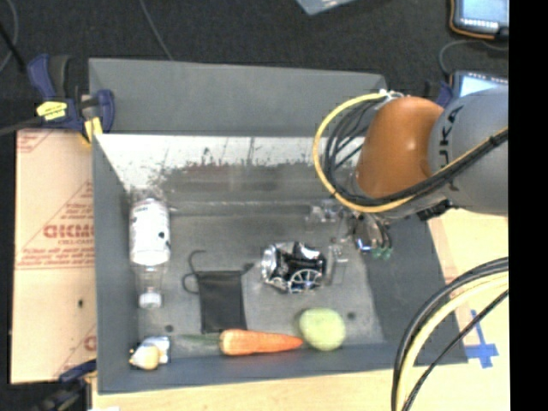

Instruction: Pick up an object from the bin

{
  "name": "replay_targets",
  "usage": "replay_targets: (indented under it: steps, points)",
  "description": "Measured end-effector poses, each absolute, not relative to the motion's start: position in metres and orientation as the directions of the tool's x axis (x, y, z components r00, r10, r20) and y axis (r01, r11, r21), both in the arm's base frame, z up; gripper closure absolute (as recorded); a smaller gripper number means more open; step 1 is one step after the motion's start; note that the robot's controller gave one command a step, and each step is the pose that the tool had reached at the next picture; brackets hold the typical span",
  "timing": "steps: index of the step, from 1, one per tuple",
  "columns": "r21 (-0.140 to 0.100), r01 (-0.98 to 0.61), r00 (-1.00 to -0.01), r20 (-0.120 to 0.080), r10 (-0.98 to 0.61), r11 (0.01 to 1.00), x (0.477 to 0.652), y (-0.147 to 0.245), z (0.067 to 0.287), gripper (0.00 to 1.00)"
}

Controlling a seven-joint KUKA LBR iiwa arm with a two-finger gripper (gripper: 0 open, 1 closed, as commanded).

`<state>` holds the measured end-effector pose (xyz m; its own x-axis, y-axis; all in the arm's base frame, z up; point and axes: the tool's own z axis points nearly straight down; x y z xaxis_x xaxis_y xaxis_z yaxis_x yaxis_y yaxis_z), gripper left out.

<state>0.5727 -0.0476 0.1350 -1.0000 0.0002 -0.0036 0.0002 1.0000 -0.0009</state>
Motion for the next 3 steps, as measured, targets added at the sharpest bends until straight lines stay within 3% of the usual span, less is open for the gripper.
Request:
replay_targets:
  steps: [1, 2, 3]
  points:
    - [-0.003, -0.019, -1.0, -0.008, -0.019, 1.0, 0.577, -0.035, 0.141, 0.0]
    - [-0.003, -0.027, -1.0, -0.009, -0.027, 1.0, 0.571, -0.029, 0.073, 0.0]
    - [-0.005, -0.061, -0.998, -0.013, -0.061, 0.998, 0.581, -0.01, 0.071, 1.0]
